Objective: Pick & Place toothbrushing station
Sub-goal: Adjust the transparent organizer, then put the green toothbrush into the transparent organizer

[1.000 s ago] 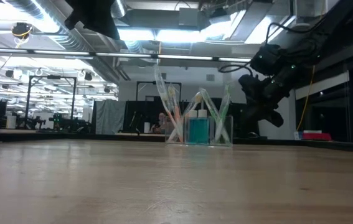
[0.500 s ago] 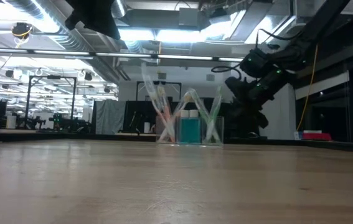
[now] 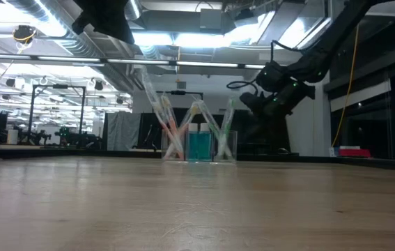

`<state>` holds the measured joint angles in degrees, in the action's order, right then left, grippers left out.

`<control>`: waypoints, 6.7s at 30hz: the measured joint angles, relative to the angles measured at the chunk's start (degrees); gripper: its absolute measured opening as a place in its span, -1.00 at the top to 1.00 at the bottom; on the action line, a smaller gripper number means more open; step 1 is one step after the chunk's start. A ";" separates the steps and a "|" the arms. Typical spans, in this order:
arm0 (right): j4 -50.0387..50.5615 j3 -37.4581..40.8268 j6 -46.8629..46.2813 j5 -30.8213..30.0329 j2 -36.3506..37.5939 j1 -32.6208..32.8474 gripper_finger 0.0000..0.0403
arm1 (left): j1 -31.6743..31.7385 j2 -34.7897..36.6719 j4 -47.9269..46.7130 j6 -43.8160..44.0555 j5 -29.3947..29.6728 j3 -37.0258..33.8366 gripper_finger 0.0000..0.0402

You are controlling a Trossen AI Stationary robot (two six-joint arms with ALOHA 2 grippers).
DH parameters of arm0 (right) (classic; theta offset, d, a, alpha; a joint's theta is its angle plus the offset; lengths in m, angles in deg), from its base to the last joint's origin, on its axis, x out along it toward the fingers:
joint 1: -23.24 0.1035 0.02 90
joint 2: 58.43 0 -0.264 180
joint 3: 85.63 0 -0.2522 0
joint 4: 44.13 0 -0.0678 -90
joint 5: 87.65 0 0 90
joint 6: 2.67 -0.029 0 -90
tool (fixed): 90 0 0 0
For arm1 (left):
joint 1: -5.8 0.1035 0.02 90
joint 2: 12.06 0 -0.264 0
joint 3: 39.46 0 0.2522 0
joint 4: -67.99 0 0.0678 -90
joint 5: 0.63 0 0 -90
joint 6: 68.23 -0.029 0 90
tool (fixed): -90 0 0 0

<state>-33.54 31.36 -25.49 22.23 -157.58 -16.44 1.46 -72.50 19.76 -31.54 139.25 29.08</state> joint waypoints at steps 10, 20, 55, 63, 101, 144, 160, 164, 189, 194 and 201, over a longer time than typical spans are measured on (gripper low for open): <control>10.96 0.32 2.64 -7.17 9.19 -0.98 1.00 | 0.64 0.28 -1.78 0.10 0.09 0.00 0.99; 16.62 11.12 -0.27 9.96 30.36 5.39 0.98 | -1.18 0.59 -13.97 7.96 -10.82 0.00 0.99; 13.84 19.17 -75.31 -13.05 33.84 75.46 0.37 | -7.40 1.14 -15.80 9.36 -4.08 0.00 0.99; 18.16 19.17 -104.52 -26.05 31.56 89.82 0.37 | -7.40 1.14 -15.77 10.40 -4.31 0.00 0.98; 31.23 18.91 -106.38 -22.22 21.94 89.00 0.40 | -5.62 1.11 -15.09 7.98 -3.28 0.00 0.98; -16.20 12.50 -3.14 -42.11 24.78 31.18 1.00 | -0.74 1.14 -12.03 10.92 -1.78 0.02 0.98; -29.13 12.41 5.30 -26.64 24.23 16.26 1.00 | -0.79 1.13 -12.21 11.08 4.50 0.00 0.98; -29.02 9.49 5.88 -25.25 20.39 16.04 1.00 | -0.74 1.11 -12.23 10.69 4.50 0.02 0.99; -17.34 2.00 13.41 -24.09 16.47 14.37 1.00 | -0.74 1.11 -12.25 12.64 5.16 0.00 0.98; -19.55 5.01 14.33 -25.22 15.89 14.35 1.00 | -0.74 1.11 -12.25 12.66 5.10 0.00 0.99; -24.65 10.31 12.61 -25.51 15.91 14.23 1.00 | -0.81 1.11 -12.23 12.66 5.07 0.01 0.99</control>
<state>-58.18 41.67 -12.89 -3.28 -141.68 -2.22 0.66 -71.39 7.53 -18.88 144.31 29.09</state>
